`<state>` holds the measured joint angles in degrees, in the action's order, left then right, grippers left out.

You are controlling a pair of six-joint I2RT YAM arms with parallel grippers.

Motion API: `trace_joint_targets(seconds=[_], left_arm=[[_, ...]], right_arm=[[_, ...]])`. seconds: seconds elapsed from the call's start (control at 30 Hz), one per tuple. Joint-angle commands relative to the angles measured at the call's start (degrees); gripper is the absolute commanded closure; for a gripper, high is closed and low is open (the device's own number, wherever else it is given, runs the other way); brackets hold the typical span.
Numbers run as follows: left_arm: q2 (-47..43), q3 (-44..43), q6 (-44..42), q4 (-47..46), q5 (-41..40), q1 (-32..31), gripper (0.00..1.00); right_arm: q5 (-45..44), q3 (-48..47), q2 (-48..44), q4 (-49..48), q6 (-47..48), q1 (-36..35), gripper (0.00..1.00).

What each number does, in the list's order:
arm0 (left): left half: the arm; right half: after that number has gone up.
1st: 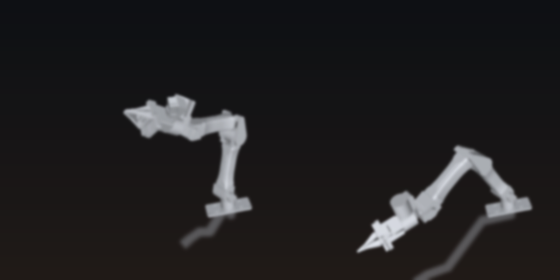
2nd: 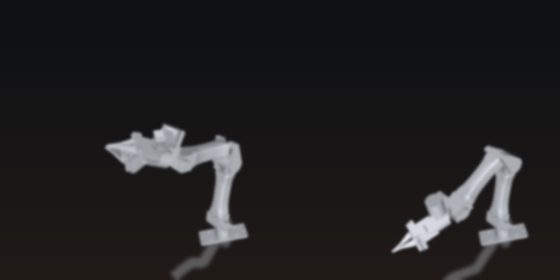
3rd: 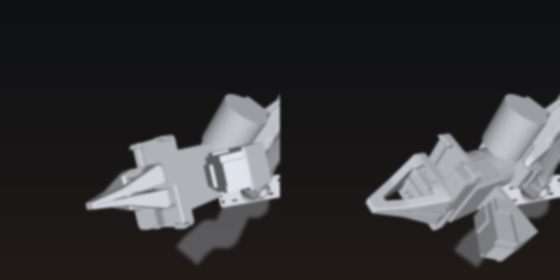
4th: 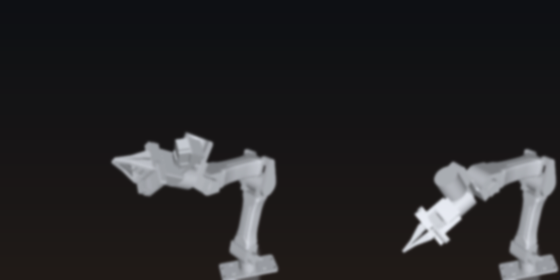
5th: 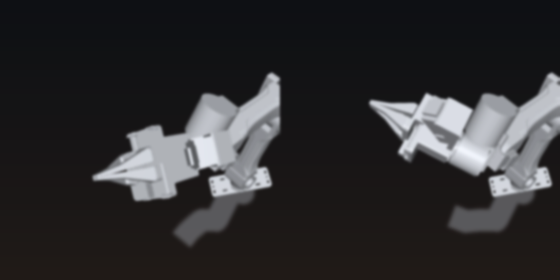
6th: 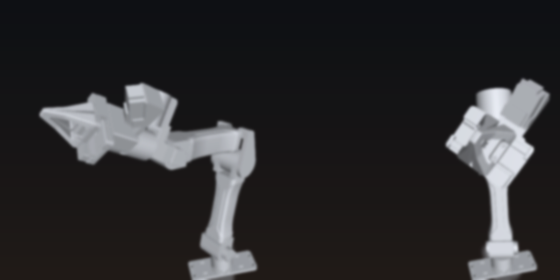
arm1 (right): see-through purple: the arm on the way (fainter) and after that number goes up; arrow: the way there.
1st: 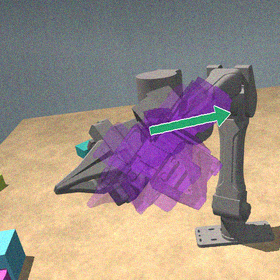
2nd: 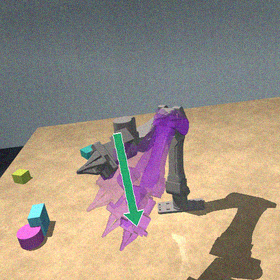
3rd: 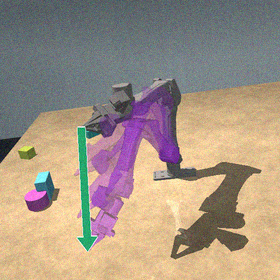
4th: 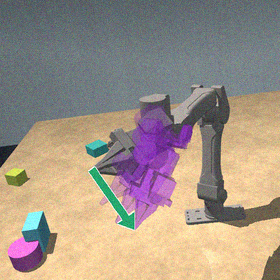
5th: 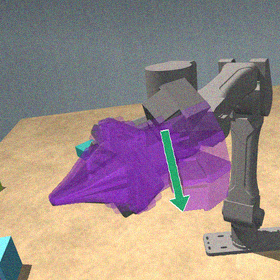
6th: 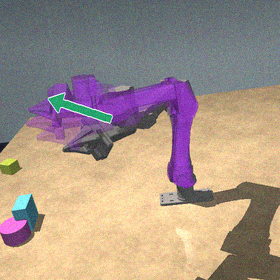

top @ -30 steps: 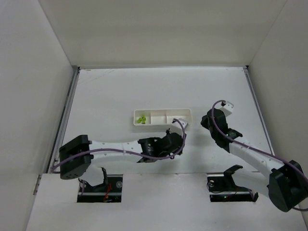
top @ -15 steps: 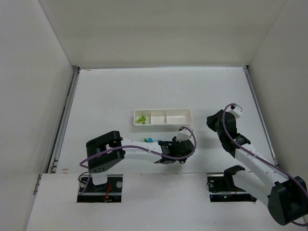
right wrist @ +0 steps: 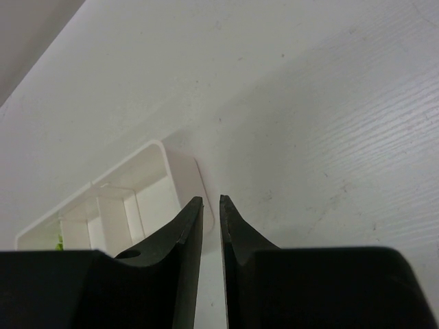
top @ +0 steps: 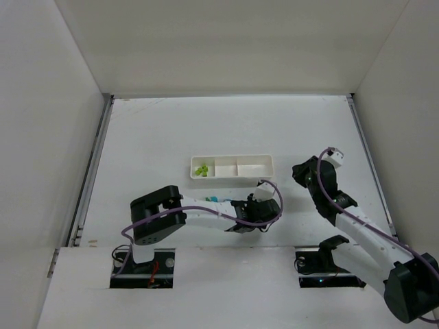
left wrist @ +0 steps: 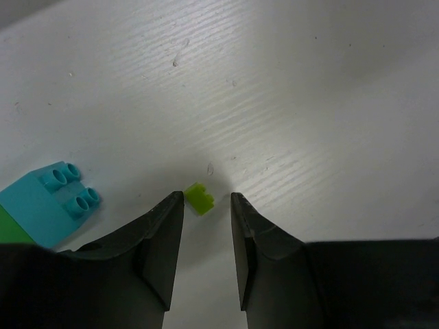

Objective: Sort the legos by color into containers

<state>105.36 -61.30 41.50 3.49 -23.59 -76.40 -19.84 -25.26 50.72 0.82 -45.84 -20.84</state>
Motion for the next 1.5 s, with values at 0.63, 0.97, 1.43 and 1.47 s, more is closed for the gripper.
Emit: trace_joint_targets(seconds=[0.63, 0.97, 1.43, 1.47], left_arm=[[-1.3, -4.1, -1.9, 4.2, -4.8, -1.2, 0.9], [-15.3, -0.6, -6.5, 3.4, -8.0, 4.7, 0.9], [-23.1, 8.9, -14.6, -2.3, -7.3, 32.6, 0.89], [-22.4, 8.9, -15.2, -2.7, -7.2, 33.6, 0.89]], right_arm=[[1.6, 0.6, -3.9, -3.8, 1.1, -0.8, 0.78], [1.8, 0.6, -4.0, -3.4, 1.5, -0.2, 0.78], [0.5, 0.2, 2.4, -5.5, 0.8, -5.7, 0.78], [0.3, 0.2, 2.5, -5.5, 0.8, -6.2, 0.78]])
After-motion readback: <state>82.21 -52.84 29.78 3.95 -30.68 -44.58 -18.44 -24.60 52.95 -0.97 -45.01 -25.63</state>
